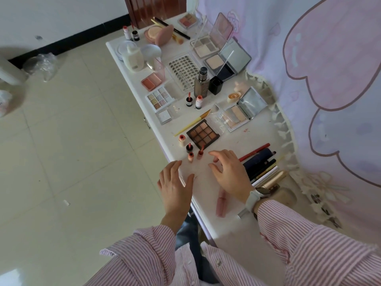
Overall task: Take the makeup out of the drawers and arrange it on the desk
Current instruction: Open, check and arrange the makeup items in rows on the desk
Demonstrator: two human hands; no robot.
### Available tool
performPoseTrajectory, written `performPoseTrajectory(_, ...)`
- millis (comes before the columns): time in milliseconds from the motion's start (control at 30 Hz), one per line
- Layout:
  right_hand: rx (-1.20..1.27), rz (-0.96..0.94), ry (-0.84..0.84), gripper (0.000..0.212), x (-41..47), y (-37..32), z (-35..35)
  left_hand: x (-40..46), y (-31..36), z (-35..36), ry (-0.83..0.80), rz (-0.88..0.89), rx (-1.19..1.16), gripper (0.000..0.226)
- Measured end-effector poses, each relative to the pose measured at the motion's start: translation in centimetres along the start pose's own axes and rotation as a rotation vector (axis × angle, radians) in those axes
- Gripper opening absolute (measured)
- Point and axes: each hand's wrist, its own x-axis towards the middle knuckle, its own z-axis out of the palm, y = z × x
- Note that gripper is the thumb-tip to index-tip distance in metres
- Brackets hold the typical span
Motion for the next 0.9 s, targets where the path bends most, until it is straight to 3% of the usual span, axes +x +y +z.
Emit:
performPoseTrajectory(200,-0.144,0.039,0.01,0.027,0.3,0.7,-0.8,0.0,0.6,0.2,-0.094,-0.038,0.023,0.055)
performPoseTrajectory(333,-0.453,-0.061,-0.077,0.032,0.0,1.4,-2.5,-0.7,-0.2,0.3,-0.189,0.002,0.145,0.062)
performPoseTrajectory(500,-0.762,0.0,-0.197,0.021,0.1,2.2,-2.9,-0.7,-0.6,0.1,-0.272,-0.004,0.214,0.065)
performPoseTrajectory(633,-0.861,-0.179,-0.186,0.019,0.7,2.0,-3.6,-0.7,-0.3,-0.2,-0.306,-0.024,0.236,0.065)
performPoseTrajectory(700,-0.852,-0.284,-0.113,0.007,1.0,2.3,-4.2,-0.6,-0.1,-0.5,-0.317,-0.026,0.225,0.065)
performPoseTrajectory(800,-0.701,-0.326,0.013,0.014,1.3,2.2,-5.5,-0.6,-0.1,-0.8,-0.306,-0.025,0.166,0.064)
performPoseTrajectory(900,-0.275,-0.204,0.126,0.008,0.8,0.9,-7.1,-0.8,-0.1,-1.4,-0.119,0.022,0.027,0.047)
